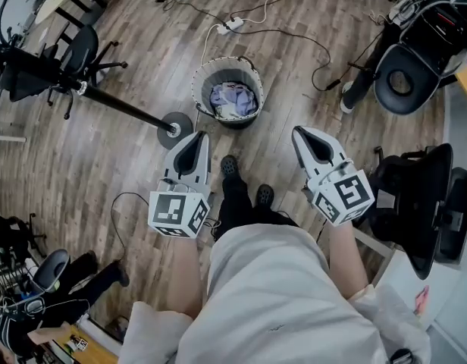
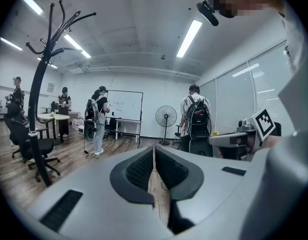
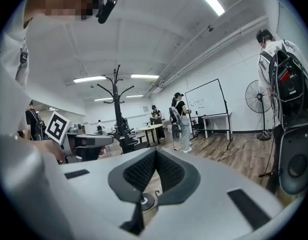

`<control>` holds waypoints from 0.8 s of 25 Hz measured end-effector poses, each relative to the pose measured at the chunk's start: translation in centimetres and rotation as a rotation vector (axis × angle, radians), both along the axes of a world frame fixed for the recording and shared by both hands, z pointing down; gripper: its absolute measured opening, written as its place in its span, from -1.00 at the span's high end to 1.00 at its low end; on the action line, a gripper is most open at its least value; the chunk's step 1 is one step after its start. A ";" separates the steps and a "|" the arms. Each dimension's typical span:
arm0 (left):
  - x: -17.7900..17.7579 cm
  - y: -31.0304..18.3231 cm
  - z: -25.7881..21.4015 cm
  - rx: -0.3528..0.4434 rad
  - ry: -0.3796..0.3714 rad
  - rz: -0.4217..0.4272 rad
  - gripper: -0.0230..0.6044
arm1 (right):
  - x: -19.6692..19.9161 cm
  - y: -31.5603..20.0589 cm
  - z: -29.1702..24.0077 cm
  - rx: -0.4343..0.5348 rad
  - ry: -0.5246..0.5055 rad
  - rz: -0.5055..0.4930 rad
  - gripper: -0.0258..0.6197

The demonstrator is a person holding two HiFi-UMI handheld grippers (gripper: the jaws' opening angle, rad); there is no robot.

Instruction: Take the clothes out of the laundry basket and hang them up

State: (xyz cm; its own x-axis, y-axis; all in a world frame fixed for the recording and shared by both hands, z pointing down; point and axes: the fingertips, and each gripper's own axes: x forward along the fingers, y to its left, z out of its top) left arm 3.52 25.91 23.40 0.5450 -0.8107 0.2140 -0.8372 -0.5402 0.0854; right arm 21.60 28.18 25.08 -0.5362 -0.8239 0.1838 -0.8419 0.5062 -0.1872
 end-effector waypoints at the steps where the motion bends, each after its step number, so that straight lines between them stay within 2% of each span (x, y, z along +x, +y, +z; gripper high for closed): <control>1: -0.1 -0.1 0.1 -0.002 0.001 -0.001 0.83 | 0.0 -0.2 0.1 -0.003 0.001 0.004 0.90; 8: -1.4 -2.7 0.0 -0.006 0.011 0.006 0.83 | -1.3 -2.7 -0.4 -0.003 0.018 0.004 0.90; 20: -3.3 -10.0 0.0 -0.003 0.003 0.063 0.83 | -4.2 -9.9 -0.5 -0.025 0.045 0.025 0.83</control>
State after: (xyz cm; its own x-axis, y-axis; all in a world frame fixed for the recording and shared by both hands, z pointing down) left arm 0.19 15.92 23.43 0.5952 -0.7744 0.2144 -0.8015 -0.5913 0.0896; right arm 17.36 18.23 24.54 -0.5065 -0.8315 0.2281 -0.8619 0.4807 -0.1614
